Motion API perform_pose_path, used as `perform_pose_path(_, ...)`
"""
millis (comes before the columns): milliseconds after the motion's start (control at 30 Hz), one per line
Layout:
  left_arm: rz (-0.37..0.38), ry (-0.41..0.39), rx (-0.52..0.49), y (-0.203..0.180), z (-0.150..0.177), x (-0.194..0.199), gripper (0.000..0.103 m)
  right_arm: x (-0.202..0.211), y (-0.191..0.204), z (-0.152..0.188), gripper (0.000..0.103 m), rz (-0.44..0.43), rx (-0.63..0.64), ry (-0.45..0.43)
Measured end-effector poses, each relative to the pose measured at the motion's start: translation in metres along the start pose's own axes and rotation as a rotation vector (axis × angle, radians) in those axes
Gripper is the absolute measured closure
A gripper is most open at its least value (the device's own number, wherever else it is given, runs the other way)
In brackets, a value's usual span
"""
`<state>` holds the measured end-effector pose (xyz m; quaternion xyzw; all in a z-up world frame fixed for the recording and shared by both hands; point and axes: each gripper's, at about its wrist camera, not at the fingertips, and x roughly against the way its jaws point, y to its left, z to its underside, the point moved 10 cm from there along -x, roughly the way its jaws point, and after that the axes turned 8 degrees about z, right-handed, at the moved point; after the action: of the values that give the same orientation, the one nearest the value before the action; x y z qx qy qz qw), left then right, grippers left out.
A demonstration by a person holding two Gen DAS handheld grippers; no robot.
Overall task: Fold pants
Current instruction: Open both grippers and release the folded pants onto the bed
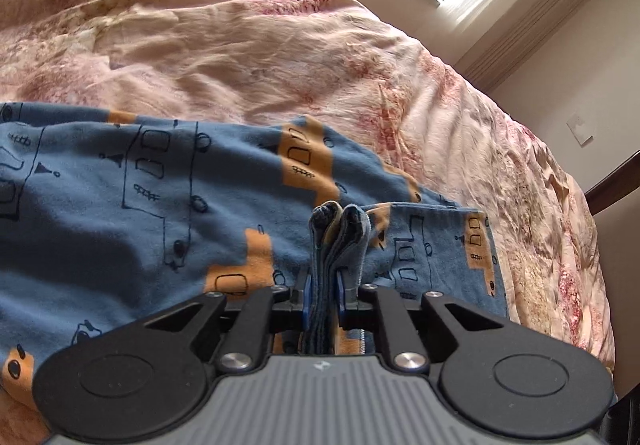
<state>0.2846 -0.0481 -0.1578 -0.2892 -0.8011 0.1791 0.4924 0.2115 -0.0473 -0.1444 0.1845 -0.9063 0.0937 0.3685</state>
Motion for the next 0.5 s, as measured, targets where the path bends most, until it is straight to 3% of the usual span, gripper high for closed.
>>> perform_pose_path(67, 0.007, -0.009, 0.003, 0.003, -0.001, 0.002, 0.074, 0.003, -0.004, 0.000, 0.076, -0.016, -0.011, -0.011)
perform_pose_path(100, 0.014, -0.016, 0.012, 0.003, -0.002, 0.005, 0.070, 0.007, -0.007, 0.001, 0.069, -0.016, -0.010, -0.017)
perform_pose_path(167, 0.013, -0.043, 0.023, 0.004, -0.005, 0.011, 0.047, 0.017, -0.018, 0.006, 0.046, 0.013, 0.001, -0.018)
perform_pose_path(233, -0.013, -0.100, 0.010, 0.005, -0.011, 0.017, 0.032, 0.030, -0.041, 0.011, 0.019, 0.087, 0.009, -0.016)
perform_pose_path(333, -0.110, -0.202, -0.045, 0.002, -0.018, 0.022, 0.002, 0.049, -0.091, 0.014, 0.000, 0.280, 0.028, -0.050)
perform_pose_path(433, -0.202, -0.238, -0.127, -0.006, -0.014, 0.010, 0.000, 0.045, -0.142, 0.007, 0.001, 0.473, 0.017, -0.065)
perform_pose_path(500, -0.276, -0.236, -0.155, -0.006, -0.011, 0.000, 0.000, 0.029, -0.165, 0.000, 0.001, 0.495, -0.037, -0.109)
